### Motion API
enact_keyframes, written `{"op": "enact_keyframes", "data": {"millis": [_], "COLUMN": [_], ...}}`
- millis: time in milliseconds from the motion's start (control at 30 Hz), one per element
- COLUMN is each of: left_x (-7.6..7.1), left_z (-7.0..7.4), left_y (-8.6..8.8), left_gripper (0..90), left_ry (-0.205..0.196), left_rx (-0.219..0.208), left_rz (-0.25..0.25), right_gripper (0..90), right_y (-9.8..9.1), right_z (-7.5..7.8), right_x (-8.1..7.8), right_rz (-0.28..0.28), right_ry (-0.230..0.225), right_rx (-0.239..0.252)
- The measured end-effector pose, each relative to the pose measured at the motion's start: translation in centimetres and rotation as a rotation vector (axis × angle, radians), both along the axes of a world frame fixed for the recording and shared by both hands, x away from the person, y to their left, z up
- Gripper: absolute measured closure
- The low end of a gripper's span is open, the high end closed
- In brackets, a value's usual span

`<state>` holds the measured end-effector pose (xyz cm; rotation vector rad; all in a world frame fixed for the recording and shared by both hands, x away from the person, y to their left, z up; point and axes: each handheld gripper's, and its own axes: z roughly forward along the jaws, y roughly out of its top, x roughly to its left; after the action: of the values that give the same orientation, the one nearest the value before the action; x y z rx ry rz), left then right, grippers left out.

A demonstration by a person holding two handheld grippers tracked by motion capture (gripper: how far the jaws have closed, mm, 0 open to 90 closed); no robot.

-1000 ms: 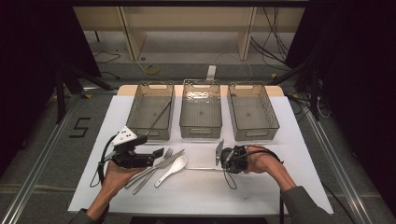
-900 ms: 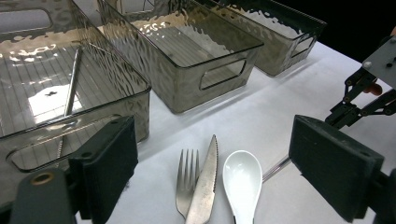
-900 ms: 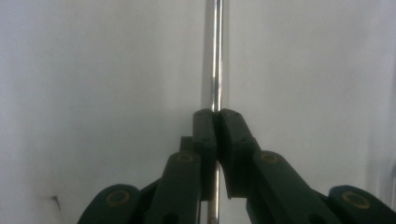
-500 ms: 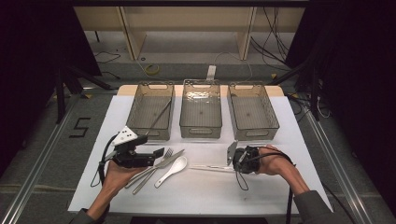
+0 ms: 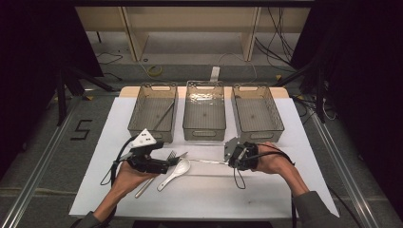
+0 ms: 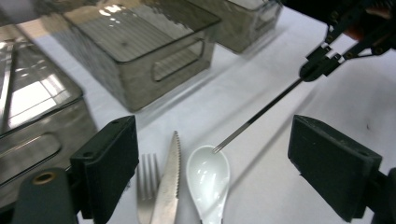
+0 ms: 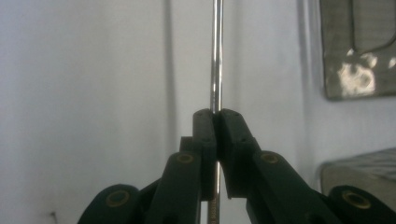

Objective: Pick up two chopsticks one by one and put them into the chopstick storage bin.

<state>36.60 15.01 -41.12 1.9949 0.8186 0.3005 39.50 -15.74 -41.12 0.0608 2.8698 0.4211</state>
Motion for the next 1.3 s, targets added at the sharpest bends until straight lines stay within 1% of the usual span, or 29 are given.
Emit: {"op": "enact_keyframes", "data": {"millis": [33,67,133,267,300,333,367,400,433,467,533,600,633,700,800,833,867,900,933,1000,1100,1167,1200,1300], "left_x": [0.0,0.1,0.1,0.1,0.1,0.1,0.2,0.3,0.3,0.3,0.3,0.1,0.1,0.0,0.1,0.1,0.1,0.1,0.1,0.1,0.2,0.3,0.4,0.4], "left_z": [0.0,0.0,-0.1,-0.3,-0.3,-0.4,-0.4,-0.5,-0.5,-0.6,-0.6,-0.5,-0.6,-0.7,-0.9,-1.0,-1.0,-1.0,-1.0,-1.0,-1.1,-1.2,-1.2,-1.3], "left_y": [-0.4,-0.9,-1.9,-3.7,-4.1,-4.4,-4.7,-4.9,-5.3,-5.5,-6.1,-6.7,-7.0,-7.4,-7.7,-7.8,-7.8,-7.9,-8.0,-8.1,-8.2,-8.2,-8.2,-8.2], "left_gripper": [15.6,15.6,15.6,16.3,16.3,16.4,17.3,18.0,18.5,19.5,21.2,23.5,25.4,29.1,35.6,39.1,42.9,45.7,48.5,53.4,62.6,66.0,66.9,70.5], "left_ry": [0.003,0.007,0.014,0.005,0.0,0.001,0.013,0.016,0.006,0.005,-0.004,-0.01,-0.009,-0.02,-0.022,-0.021,-0.019,-0.02,-0.02,-0.021,-0.01,-0.001,0.011,0.015], "left_rx": [0.014,0.026,0.058,0.134,0.15,0.157,0.158,0.173,0.199,0.209,0.233,0.258,0.27,0.299,0.327,0.329,0.336,0.341,0.349,0.369,0.383,0.389,0.392,0.404], "left_rz": [-0.022,-0.042,-0.071,-0.135,-0.137,-0.148,-0.166,-0.18,-0.185,-0.189,-0.212,-0.243,-0.26,-0.272,-0.29,-0.302,-0.313,-0.315,-0.322,-0.33,-0.344,-0.345,-0.353,-0.356], "right_gripper": [86.0,86.0,86.0,85.9,86.0,86.0,85.9,85.9,85.9,86.0,86.0,86.0,85.9,85.9,85.9,85.9,85.9,85.9,85.9,85.9,85.9,85.9,85.9,85.9], "right_y": [0.3,0.6,1.0,1.7,1.8,2.0,2.1,2.2,2.3,2.4,2.6,2.8,2.9,3.1,3.3,3.3,3.3,3.3,3.3,3.3,3.4,3.4,3.5,3.5], "right_z": [0.1,0.1,0.2,0.3,0.3,0.3,0.3,0.3,0.3,0.3,0.4,0.3,0.4,0.5,0.7,0.7,0.8,0.8,0.7,0.7,0.6,0.7,0.7,0.8], "right_x": [0.0,-0.1,-0.2,-0.3,-0.3,-0.3,-0.4,-0.4,-0.5,-0.5,-0.6,-0.8,-0.8,-1.0,-1.2,-1.2,-1.2,-1.2,-1.1,-1.3,-1.3,-1.3,-1.4,-1.4], "right_rz": [0.006,0.012,0.02,0.032,0.035,0.041,0.041,0.046,0.042,0.05,0.051,0.055,0.061,0.066,0.075,0.078,0.077,0.075,0.085,0.079,0.085,0.092,0.093,0.101], "right_ry": [0.011,0.004,0.005,0.005,0.011,0.012,0.014,0.013,0.011,0.014,0.011,0.009,0.01,0.01,0.005,0.004,0.001,0.003,-0.001,0.002,-0.005,-0.006,-0.004,-0.006], "right_rx": [0.005,0.013,0.024,0.034,0.03,0.031,0.029,0.03,0.032,0.034,0.033,0.034,0.035,0.034,0.027,0.036,0.034,0.033,0.032,0.021,0.027,0.028,0.026,0.021]}}
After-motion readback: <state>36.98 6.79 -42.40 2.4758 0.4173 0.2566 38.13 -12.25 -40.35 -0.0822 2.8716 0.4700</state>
